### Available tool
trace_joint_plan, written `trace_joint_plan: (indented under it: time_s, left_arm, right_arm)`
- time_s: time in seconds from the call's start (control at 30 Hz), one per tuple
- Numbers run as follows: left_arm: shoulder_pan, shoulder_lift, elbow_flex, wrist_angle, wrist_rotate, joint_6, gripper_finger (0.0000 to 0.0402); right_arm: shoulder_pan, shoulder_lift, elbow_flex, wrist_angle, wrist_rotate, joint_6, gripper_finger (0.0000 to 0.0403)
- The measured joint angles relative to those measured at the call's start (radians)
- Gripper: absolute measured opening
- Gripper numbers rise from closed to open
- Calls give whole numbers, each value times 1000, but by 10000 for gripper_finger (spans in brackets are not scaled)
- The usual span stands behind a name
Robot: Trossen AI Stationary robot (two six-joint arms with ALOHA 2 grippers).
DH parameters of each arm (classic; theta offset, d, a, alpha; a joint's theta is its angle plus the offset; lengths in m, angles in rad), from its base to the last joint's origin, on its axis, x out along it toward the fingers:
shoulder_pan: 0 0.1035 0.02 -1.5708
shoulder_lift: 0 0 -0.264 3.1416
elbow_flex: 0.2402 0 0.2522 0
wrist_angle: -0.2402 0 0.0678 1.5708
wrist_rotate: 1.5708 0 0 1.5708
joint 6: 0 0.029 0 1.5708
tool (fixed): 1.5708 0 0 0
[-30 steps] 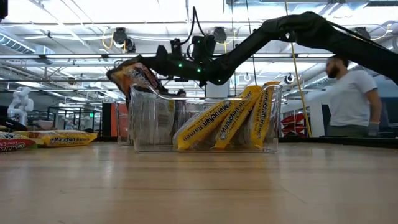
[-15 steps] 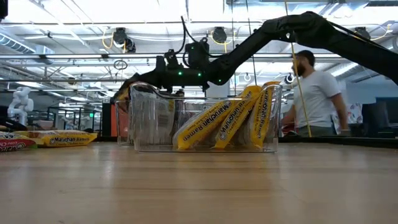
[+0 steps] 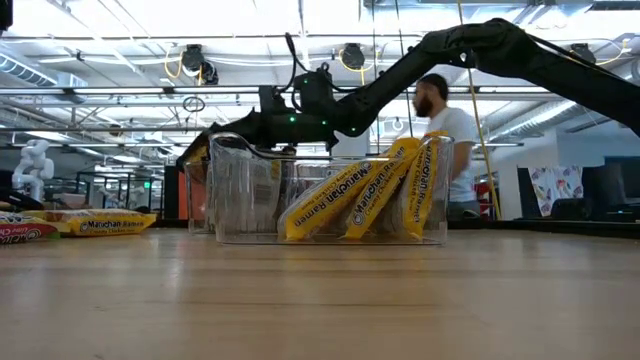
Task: Sort Maruchan noodles
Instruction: Put the black noodle pack into the top left transparent bin
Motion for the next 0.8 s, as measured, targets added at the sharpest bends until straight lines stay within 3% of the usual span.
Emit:
trace_joint_plan:
  time_s: [0.8]
  left_arm:
    - [0,0,0,3,0,-10,5]
  right_arm:
    - [-68,-13,-2,-146,-25,43,0]
